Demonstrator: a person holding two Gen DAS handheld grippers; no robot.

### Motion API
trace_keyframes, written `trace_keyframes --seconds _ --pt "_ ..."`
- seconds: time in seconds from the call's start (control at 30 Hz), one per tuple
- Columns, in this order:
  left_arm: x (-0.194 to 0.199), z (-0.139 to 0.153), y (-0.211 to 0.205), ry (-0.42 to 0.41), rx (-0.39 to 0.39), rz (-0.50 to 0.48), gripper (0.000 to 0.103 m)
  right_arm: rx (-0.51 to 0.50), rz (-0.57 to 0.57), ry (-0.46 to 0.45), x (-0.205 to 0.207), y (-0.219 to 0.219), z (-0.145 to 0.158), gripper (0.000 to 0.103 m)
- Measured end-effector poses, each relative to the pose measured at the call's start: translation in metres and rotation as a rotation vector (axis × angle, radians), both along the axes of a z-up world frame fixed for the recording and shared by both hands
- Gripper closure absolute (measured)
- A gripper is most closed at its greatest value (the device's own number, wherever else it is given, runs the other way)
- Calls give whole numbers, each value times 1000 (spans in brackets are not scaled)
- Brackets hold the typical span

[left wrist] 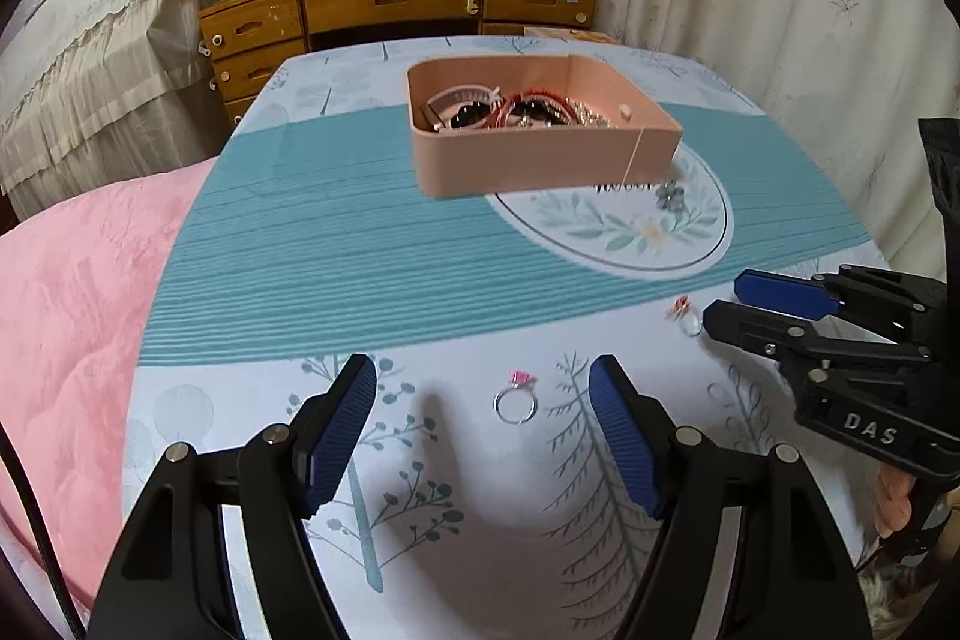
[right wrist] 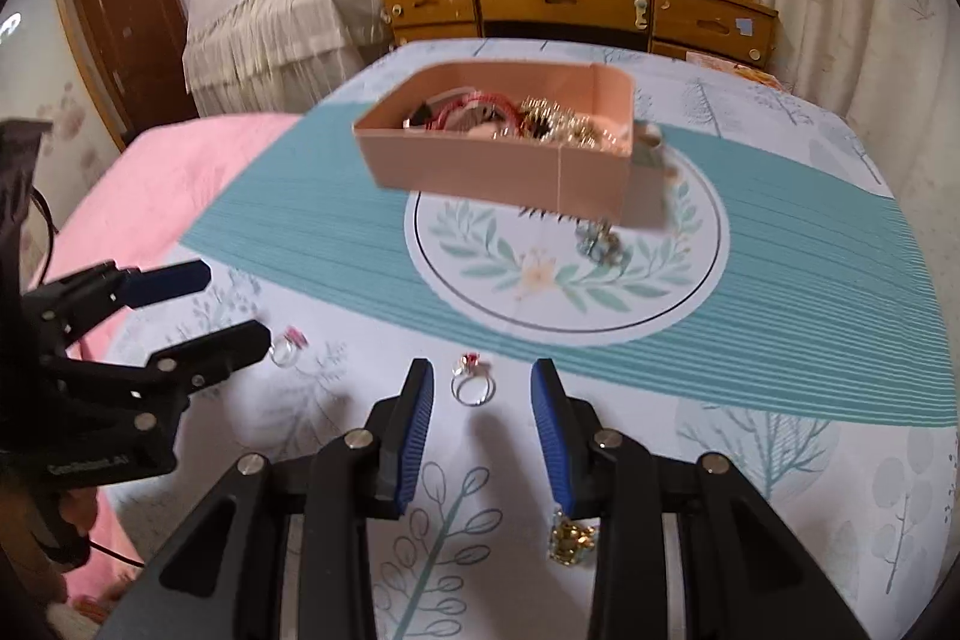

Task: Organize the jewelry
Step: 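Lower the left tool onto the pink-stone ring while the right tool approaches the red-stone ring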

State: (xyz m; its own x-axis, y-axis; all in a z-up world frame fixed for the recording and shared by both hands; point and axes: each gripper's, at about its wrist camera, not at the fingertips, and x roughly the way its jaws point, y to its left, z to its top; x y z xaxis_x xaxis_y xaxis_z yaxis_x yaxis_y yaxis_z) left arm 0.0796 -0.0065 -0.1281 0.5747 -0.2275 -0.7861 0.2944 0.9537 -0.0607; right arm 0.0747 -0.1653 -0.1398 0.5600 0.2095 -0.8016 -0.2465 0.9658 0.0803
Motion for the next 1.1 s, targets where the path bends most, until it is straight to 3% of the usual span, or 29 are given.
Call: trace_keyframes --seconds 0.33,0.57,0.8,0.9,1.03,1.1 --pt "0 -12 -5 1 18 -36 32 -7 30 19 2 4 -10 69" --pt "4 -20 -7 25 17 -76 49 -59 58 3 2 13 -11 69" --pt "3 -23 -8 22 38 -96 53 -105 67 -11 0 19 -13 69" --pt "4 -23 -8 17 36 -93 63 -104 58 -12 0 18 -12 73" --pt "4 -23 -8 16 34 -91 66 -100 50 -13 1 16 -12 82" --pt "4 -23 -8 15 34 -99 72 -98 49 -14 1 16 -12 85"
